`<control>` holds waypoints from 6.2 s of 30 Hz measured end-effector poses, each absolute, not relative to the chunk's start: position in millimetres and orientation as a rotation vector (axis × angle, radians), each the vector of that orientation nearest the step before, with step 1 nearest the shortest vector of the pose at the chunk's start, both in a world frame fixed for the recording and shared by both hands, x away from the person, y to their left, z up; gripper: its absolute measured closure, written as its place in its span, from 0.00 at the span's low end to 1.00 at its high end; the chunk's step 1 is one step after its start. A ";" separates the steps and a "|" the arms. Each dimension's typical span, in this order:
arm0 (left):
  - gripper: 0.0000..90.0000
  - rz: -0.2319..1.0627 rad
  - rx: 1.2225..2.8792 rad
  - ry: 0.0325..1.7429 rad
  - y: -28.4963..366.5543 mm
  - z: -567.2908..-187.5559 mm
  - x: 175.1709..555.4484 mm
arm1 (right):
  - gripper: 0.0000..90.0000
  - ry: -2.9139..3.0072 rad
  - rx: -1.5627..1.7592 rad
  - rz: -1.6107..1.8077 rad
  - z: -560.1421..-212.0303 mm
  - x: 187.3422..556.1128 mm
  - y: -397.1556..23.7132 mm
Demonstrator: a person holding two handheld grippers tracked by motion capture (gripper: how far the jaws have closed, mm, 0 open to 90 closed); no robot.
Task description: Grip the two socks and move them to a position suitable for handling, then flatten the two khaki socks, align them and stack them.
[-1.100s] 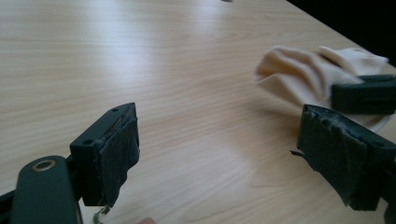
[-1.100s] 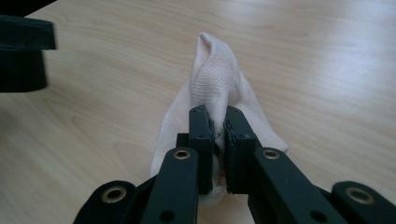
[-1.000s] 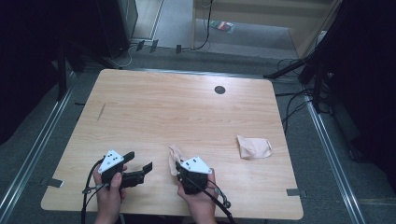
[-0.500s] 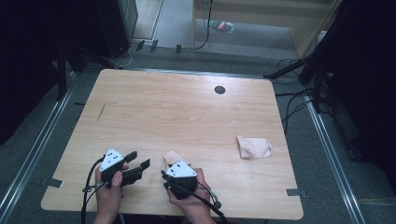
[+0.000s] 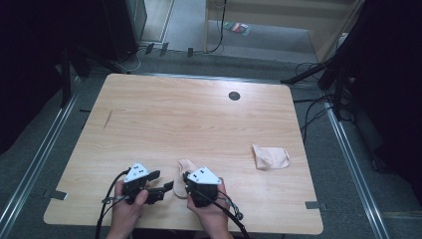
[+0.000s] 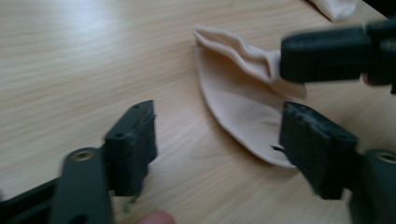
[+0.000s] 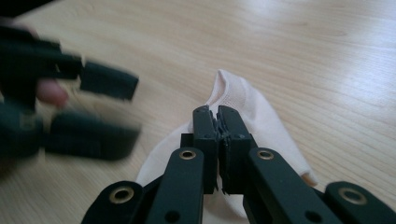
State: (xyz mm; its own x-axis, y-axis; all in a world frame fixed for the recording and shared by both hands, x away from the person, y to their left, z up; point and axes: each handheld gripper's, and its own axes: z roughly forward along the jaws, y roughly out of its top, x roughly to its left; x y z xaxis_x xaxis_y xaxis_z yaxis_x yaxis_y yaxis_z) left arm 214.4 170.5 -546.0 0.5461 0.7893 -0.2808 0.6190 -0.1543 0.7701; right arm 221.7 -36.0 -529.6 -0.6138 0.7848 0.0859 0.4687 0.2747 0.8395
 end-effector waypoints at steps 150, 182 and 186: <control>0.54 0.510 1.580 1.265 285.5 -551.5 248.9 | 0.81 2.075 1.443 1.302 -508.5 355.6 -55.2; 0.51 0.467 1.578 1.265 283.3 -550.4 256.1 | 0.95 2.287 1.264 1.127 -504.1 365.3 -0.2; 0.54 0.483 1.571 1.244 282.1 -549.4 255.4 | 0.95 2.304 1.216 1.208 -485.7 360.8 15.0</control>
